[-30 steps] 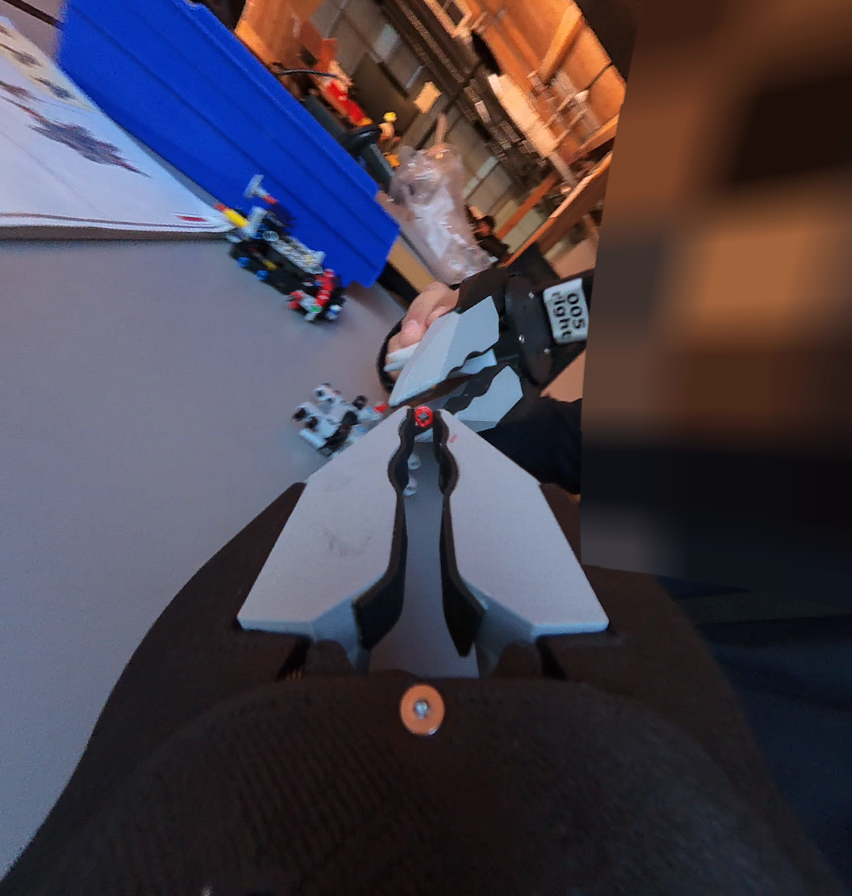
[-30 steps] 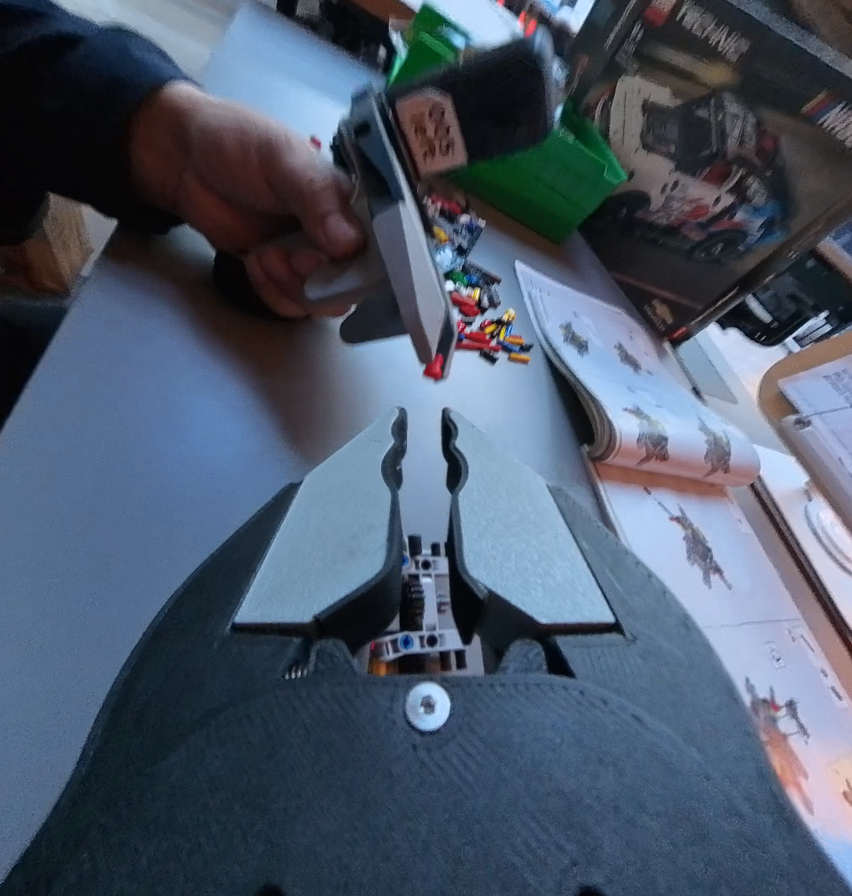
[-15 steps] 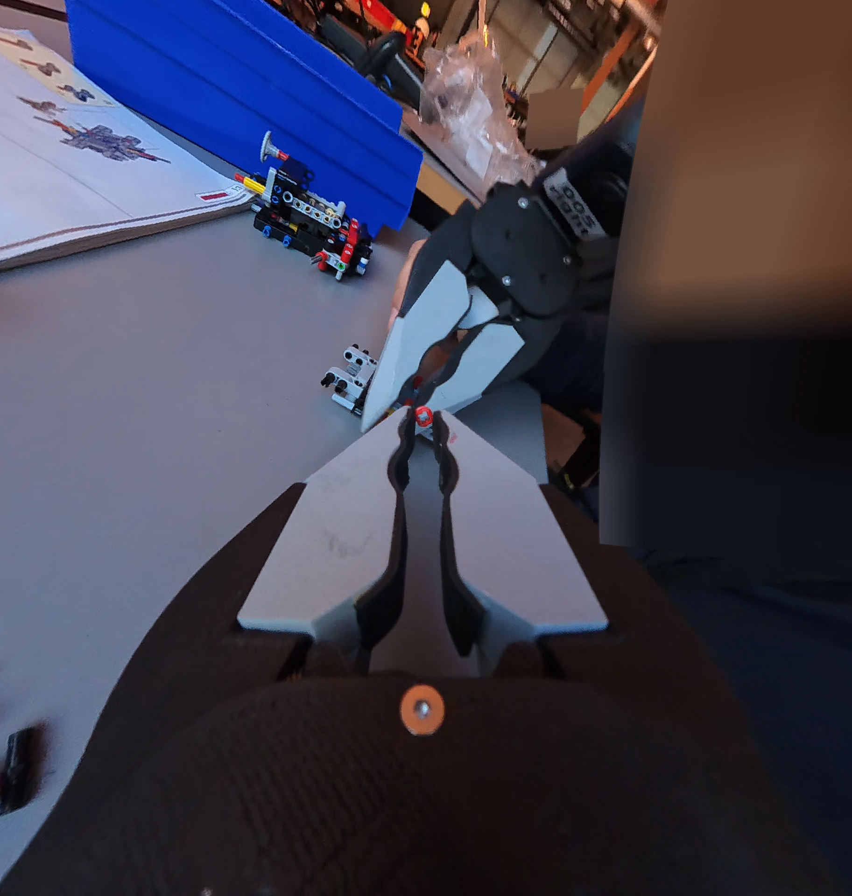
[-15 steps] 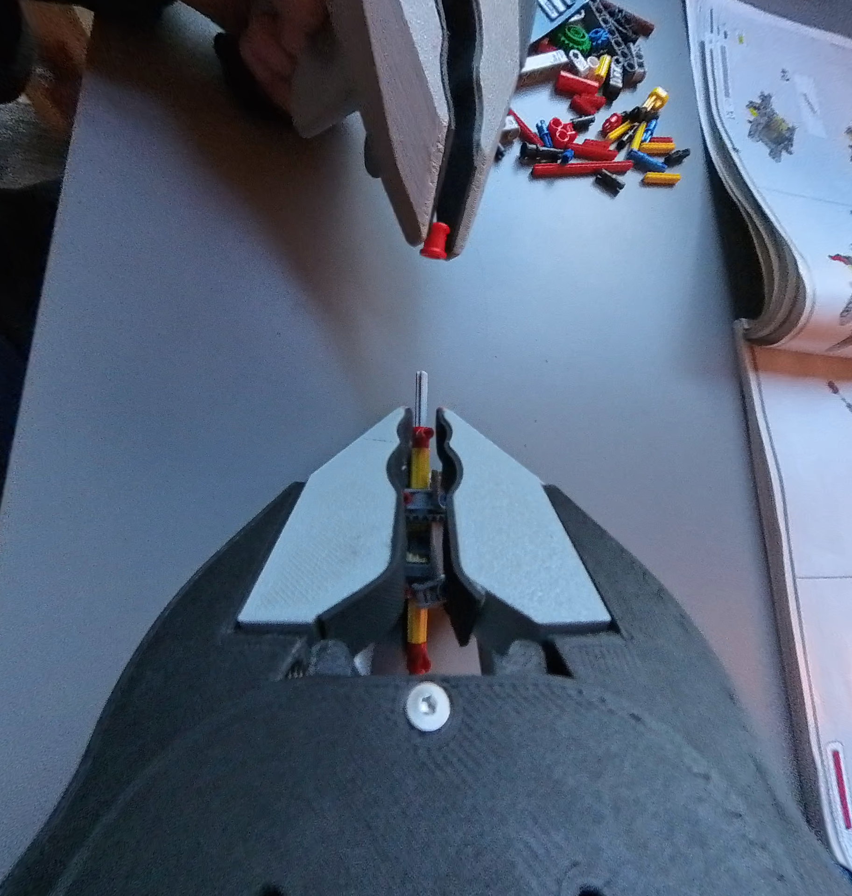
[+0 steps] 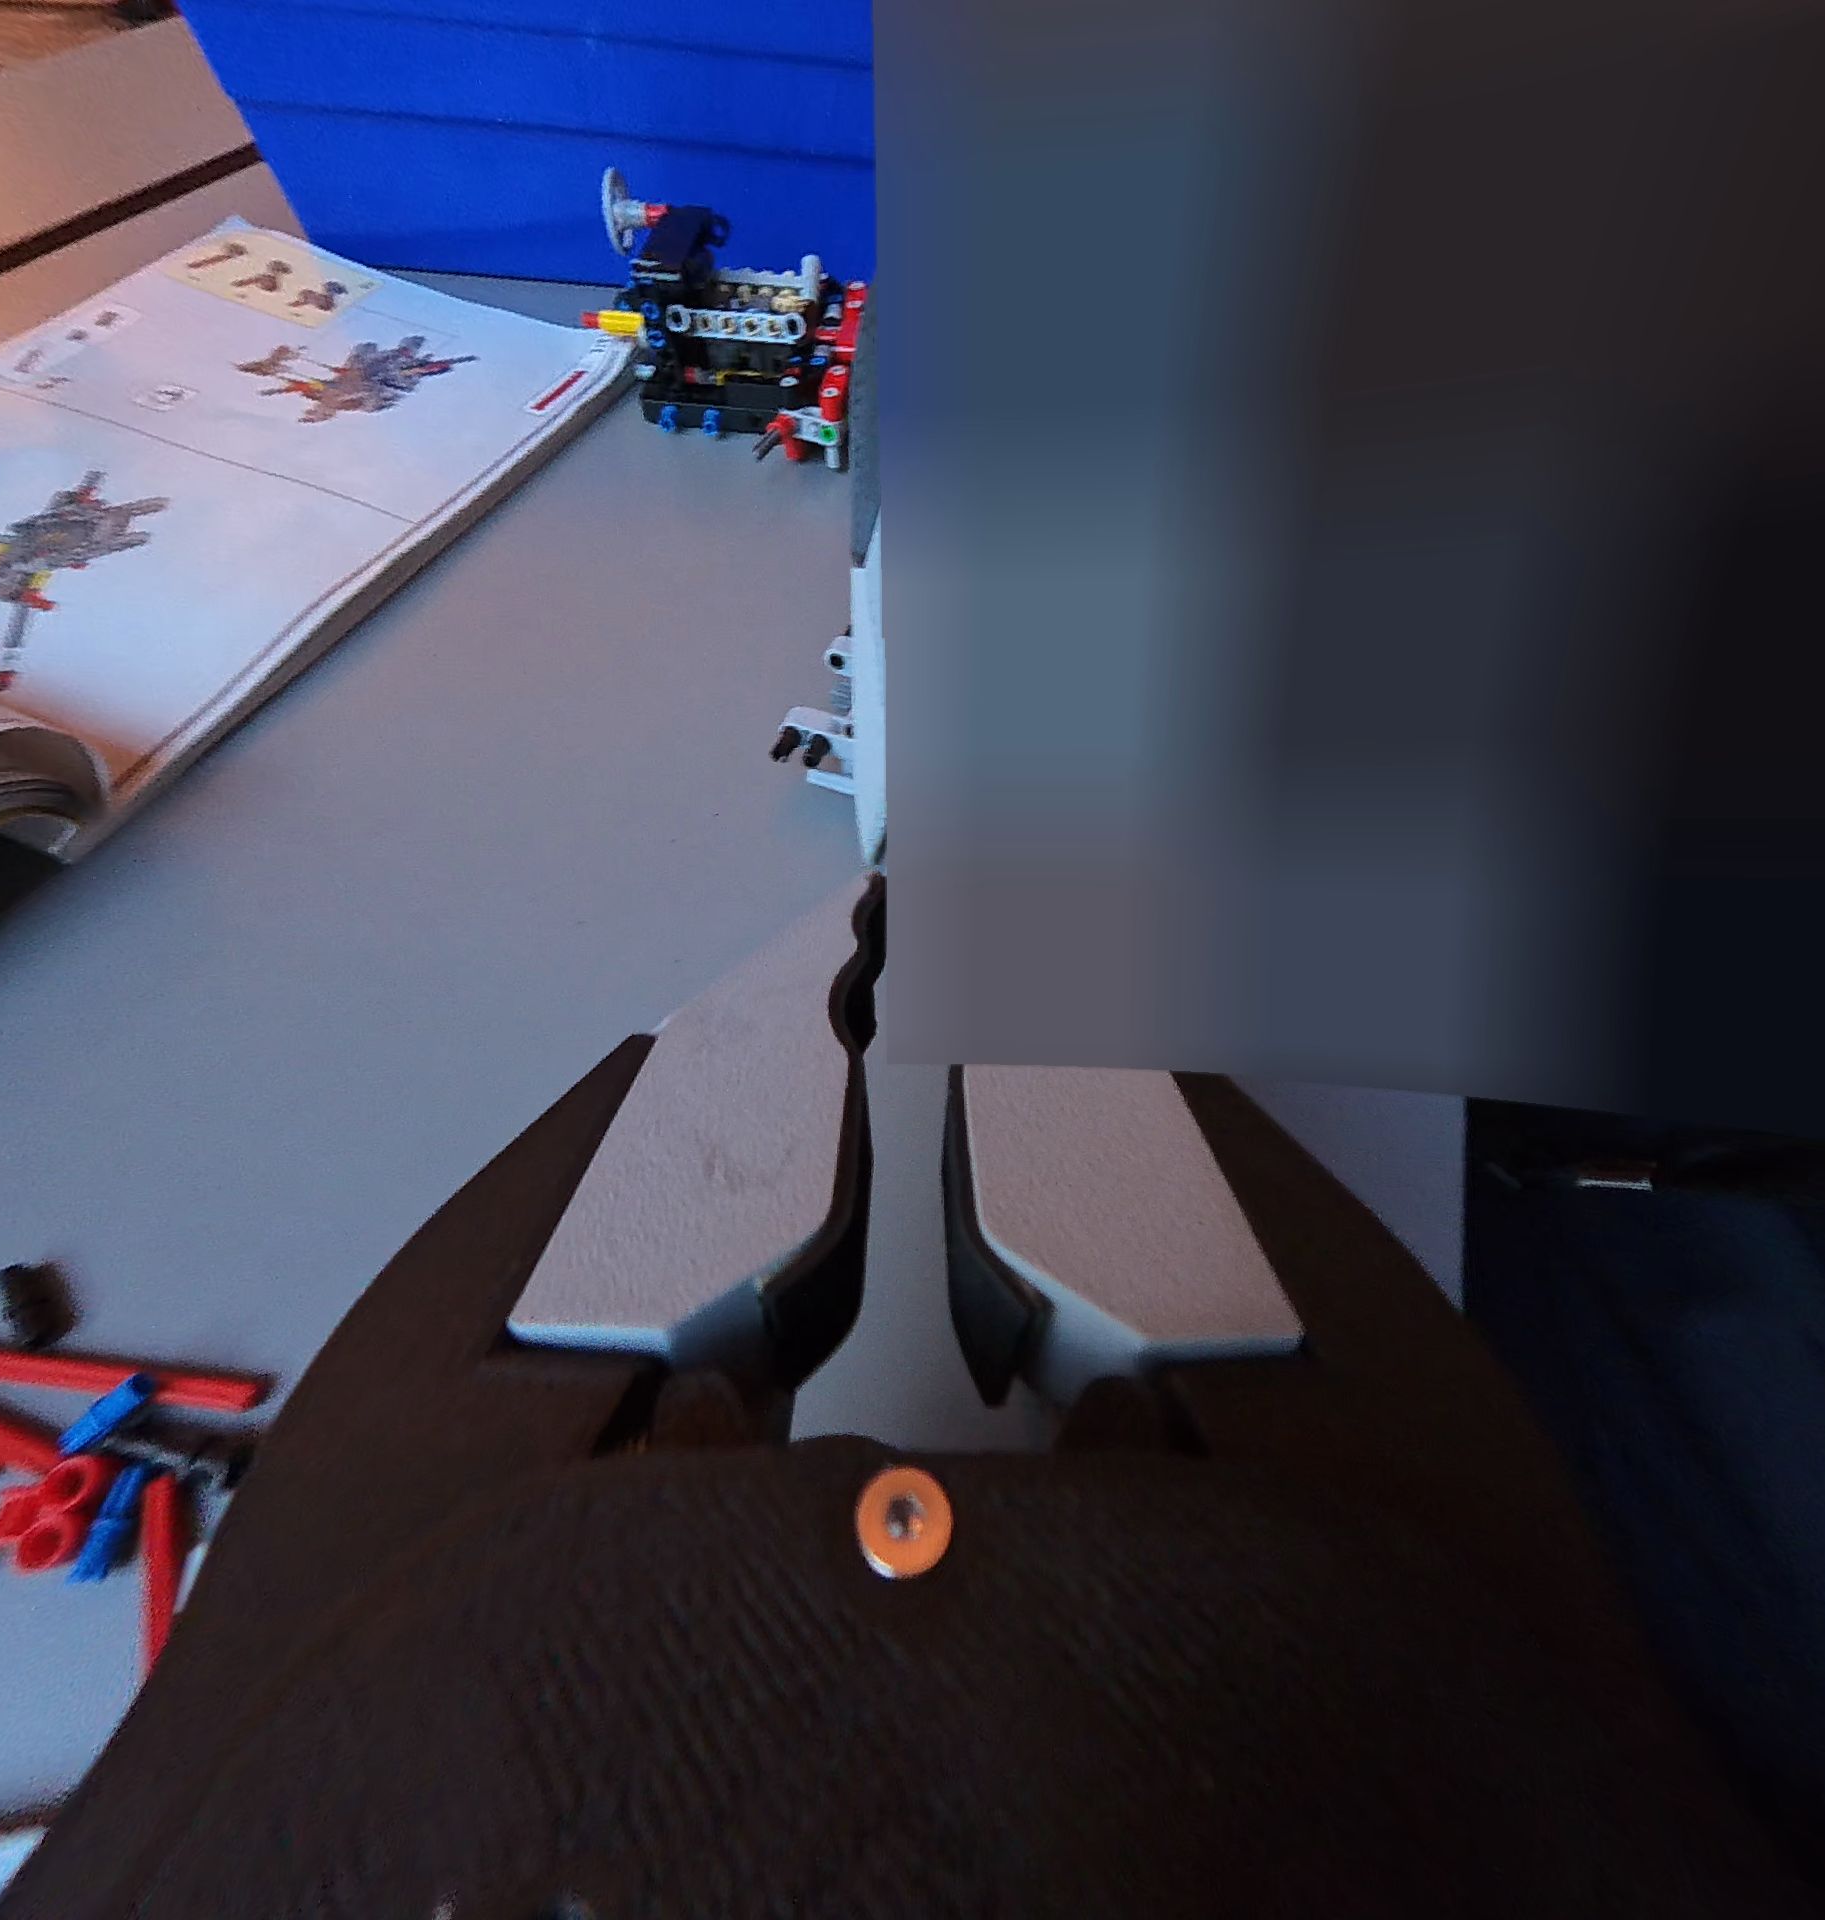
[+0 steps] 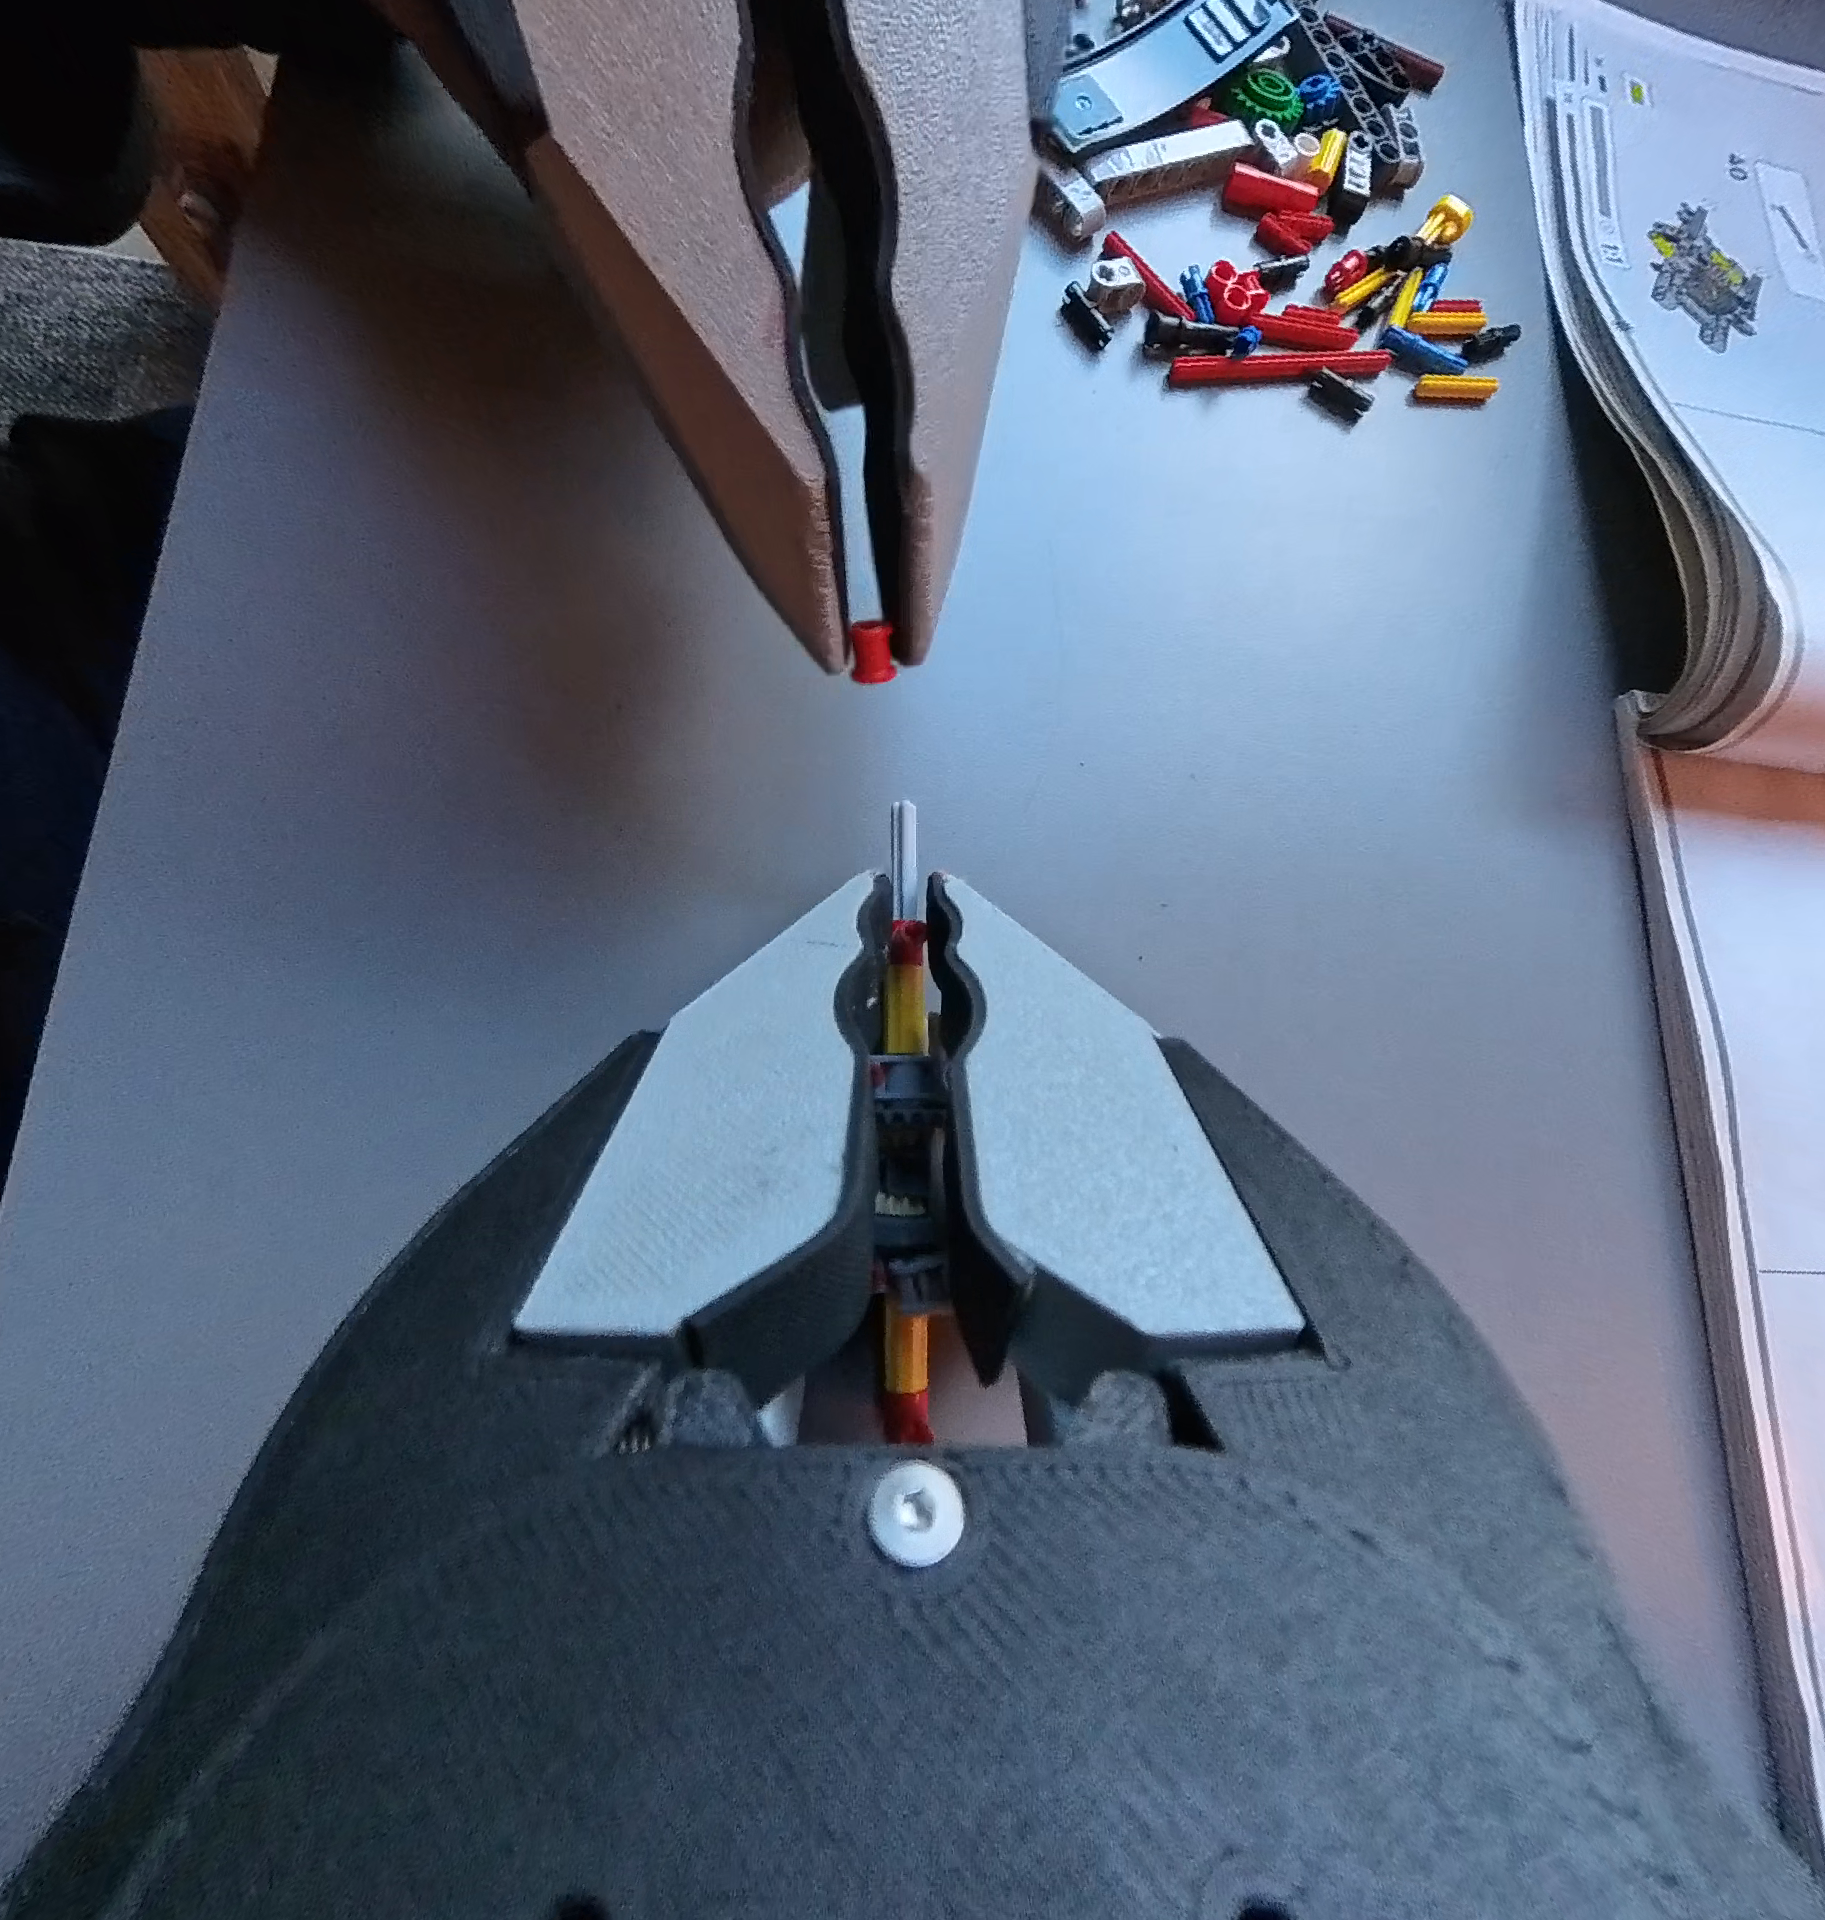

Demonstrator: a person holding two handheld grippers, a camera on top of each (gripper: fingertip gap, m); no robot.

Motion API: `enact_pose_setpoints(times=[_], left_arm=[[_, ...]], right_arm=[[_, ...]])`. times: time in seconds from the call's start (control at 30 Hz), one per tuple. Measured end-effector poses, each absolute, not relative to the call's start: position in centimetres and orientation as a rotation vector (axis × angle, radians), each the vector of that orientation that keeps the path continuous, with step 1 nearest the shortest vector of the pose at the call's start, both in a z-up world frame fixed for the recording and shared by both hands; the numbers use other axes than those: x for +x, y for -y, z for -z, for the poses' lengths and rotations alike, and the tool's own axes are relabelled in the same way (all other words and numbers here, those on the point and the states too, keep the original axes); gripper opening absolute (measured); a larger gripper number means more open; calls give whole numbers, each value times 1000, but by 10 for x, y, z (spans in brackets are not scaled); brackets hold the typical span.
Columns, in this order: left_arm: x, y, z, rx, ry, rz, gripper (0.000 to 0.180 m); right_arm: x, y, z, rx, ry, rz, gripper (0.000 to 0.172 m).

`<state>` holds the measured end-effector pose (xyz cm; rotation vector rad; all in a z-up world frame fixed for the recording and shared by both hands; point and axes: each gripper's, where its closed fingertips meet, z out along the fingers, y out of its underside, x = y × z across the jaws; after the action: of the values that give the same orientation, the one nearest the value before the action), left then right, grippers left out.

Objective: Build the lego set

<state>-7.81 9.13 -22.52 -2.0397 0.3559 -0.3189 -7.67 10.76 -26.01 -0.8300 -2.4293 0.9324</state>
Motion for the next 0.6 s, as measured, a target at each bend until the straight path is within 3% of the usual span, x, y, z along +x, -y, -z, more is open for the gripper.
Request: enact_pose_setpoints(times=[0.27, 0.6], left_arm=[[-84, -91, 233, -2098, -482, 16, 5], [-81, -90, 235, -2103, -502, 36, 5]], right_arm=[[-76, -107, 262, -776, 2441, -867, 3], [-74, -106, 264, -708, 2452, -820, 4]])
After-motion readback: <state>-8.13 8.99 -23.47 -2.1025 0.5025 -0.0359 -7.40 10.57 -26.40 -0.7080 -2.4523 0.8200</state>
